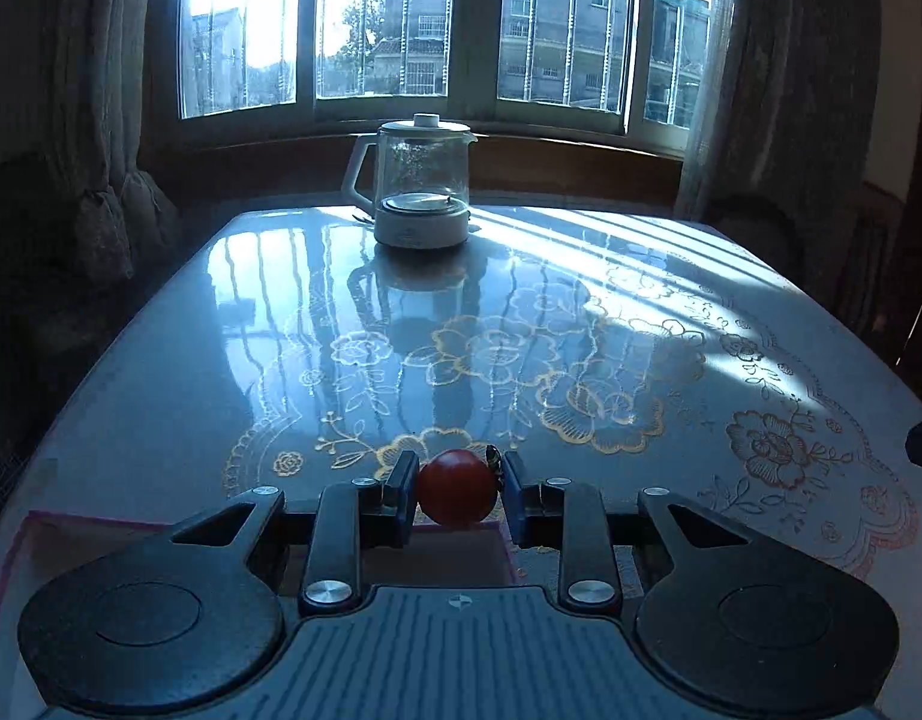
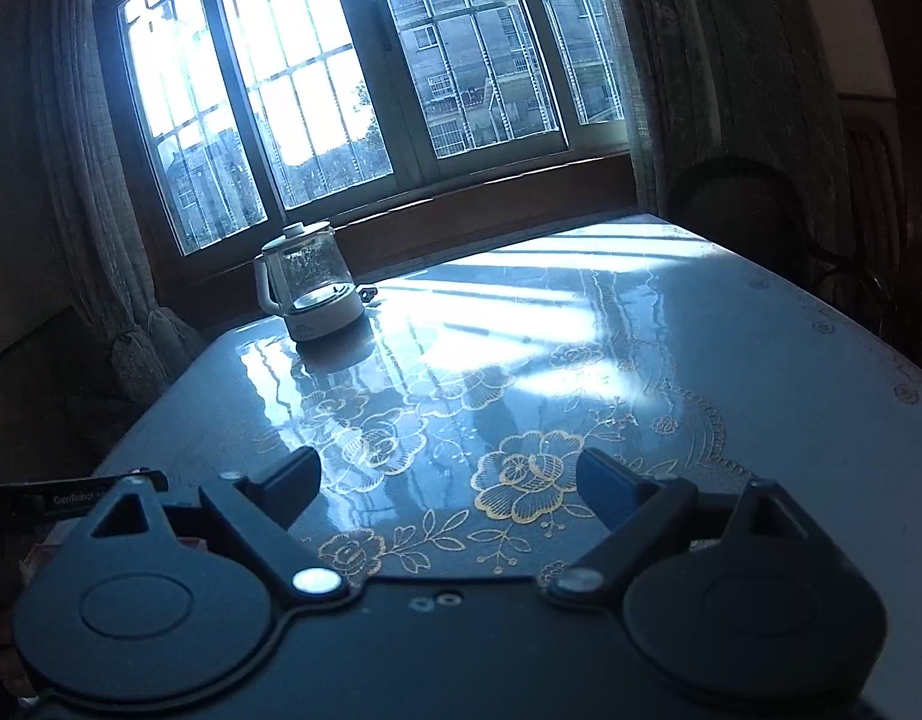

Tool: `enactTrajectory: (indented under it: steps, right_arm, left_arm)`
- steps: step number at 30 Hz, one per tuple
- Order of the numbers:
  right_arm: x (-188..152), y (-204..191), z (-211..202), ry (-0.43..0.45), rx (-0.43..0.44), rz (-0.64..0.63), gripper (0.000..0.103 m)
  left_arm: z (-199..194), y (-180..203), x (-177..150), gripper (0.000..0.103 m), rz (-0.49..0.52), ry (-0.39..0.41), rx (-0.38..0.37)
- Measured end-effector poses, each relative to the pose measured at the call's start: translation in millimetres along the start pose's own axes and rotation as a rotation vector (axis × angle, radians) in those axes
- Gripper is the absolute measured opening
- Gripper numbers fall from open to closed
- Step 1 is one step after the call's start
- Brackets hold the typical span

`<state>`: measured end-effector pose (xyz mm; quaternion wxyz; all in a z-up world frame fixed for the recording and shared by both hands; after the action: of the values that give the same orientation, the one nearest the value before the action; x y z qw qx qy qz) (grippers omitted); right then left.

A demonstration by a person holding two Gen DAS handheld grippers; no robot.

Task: Organize fruits
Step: 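Carry the cherry tomato into the box and open the left tool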

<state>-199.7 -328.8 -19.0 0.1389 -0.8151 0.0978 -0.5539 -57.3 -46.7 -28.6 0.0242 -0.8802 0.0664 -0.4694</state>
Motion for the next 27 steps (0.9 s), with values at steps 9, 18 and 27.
enactTrajectory:
  steps: [9, 18, 27]
  right_arm:
    - [-29, -71, 7, 0.0, -0.028, 0.008, 0.092]
    - [-51, -115, 8, -0.012, -0.057, 0.0, 0.092]
    - [-58, -123, -23, 0.045, -0.126, 0.014, 0.092]
  left_arm:
    - [-9, -128, -67, 0.03, -0.044, -0.104, 0.124]
    - [5, -152, -88, 0.03, -0.016, -0.118, 0.129]
    - [-16, -157, -82, 0.03, 0.007, -0.082, 0.1]
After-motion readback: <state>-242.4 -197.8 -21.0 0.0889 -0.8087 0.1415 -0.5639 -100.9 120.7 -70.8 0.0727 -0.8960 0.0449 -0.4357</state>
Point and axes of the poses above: each gripper's, at about its wrist camera, not at the fingertips, and z roughly the way its jaws point, y to its right, x to its top, the point moved 1 cm from there along z, roughly the way its jaws point, and after that the axes turned 14 degrees about x, right-handed, at the moved point
